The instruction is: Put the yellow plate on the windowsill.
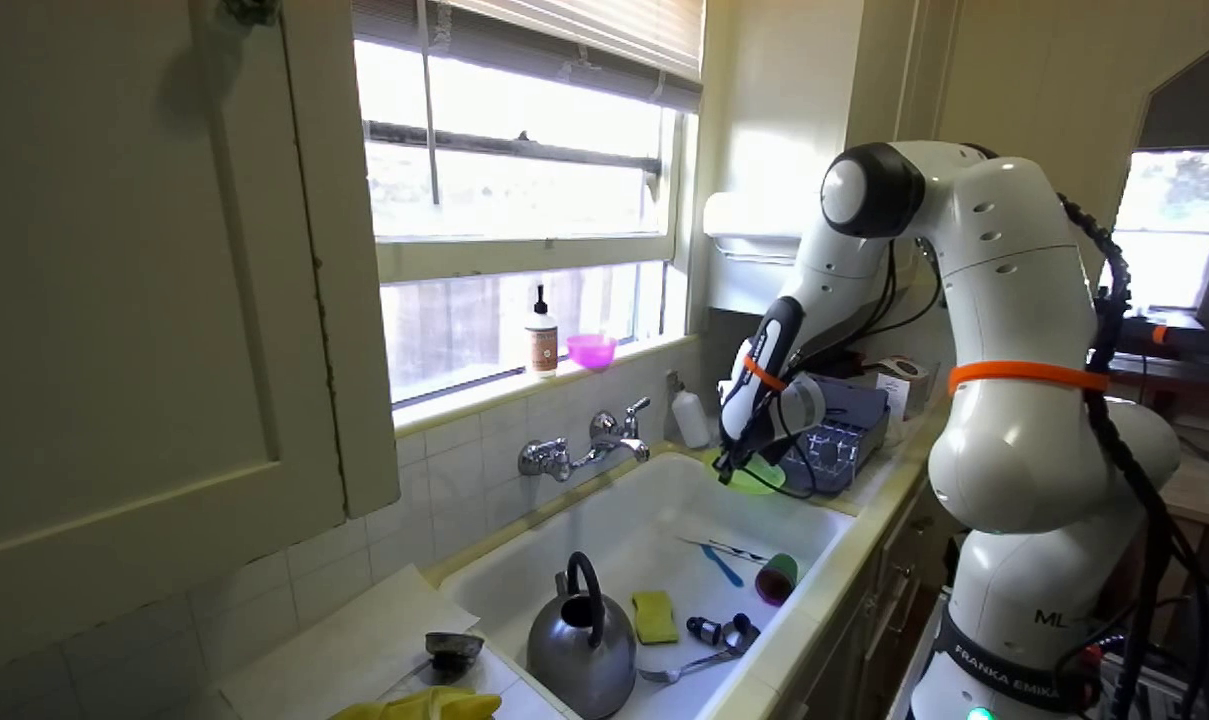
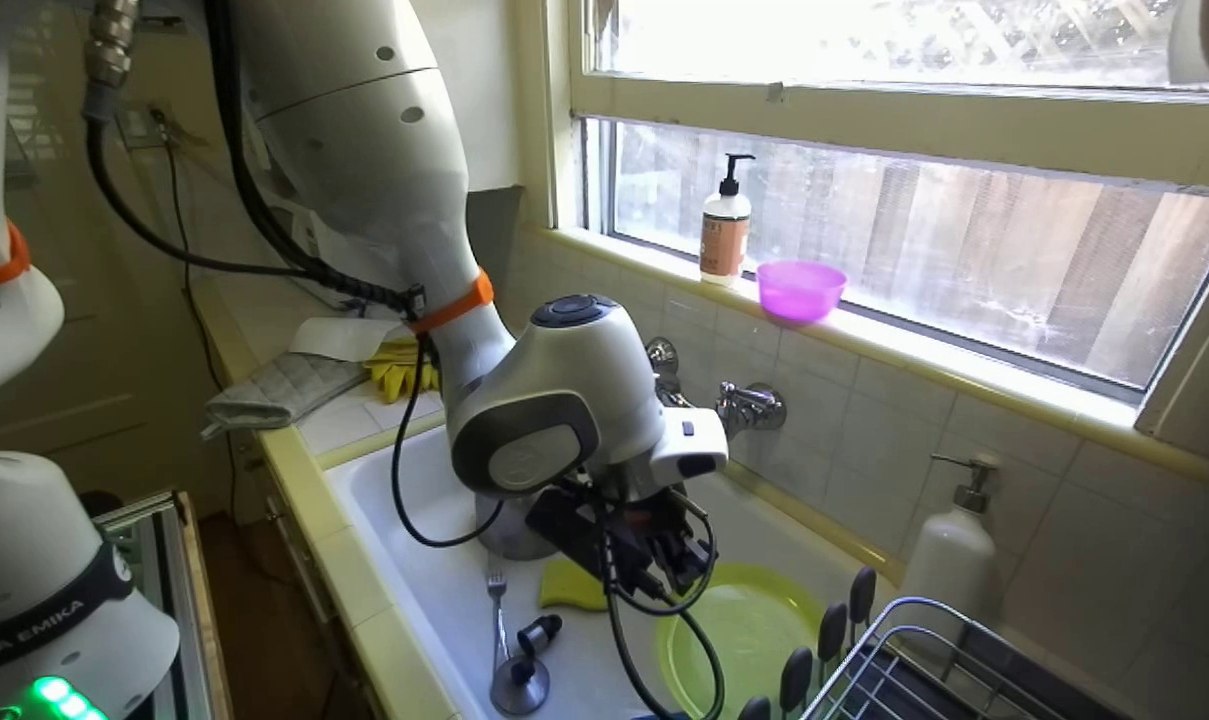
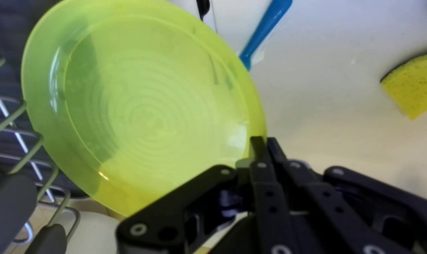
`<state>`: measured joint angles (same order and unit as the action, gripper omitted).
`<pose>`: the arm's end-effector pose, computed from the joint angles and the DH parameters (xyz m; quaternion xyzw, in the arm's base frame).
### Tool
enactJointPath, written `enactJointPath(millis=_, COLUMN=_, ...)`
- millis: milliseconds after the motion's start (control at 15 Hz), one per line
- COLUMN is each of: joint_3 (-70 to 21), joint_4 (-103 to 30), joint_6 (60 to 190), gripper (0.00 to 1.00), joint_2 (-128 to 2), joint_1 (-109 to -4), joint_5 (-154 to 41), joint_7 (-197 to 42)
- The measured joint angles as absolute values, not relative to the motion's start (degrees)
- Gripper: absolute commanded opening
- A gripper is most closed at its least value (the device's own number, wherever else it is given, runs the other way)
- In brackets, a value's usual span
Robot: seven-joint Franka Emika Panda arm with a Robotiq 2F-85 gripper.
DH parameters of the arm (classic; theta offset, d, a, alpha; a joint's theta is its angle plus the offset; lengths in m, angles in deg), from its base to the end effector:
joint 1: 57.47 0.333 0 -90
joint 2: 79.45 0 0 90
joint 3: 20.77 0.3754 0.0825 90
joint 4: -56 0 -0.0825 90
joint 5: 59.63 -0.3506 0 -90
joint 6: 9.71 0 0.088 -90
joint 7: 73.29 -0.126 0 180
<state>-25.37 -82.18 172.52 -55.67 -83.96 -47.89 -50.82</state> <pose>0.4711 -0.2610 0.2472 0.9837 0.0336 0.1422 0.1046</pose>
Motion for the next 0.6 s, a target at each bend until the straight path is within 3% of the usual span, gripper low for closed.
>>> enactJointPath(millis=600, joint_3=-28.0, joint_4=-85.4, joint_6=170.9, gripper=0.01, joint_2=-59.7, joint_1=-80.1, joint_5=-46.8, joint_7=-50.4)
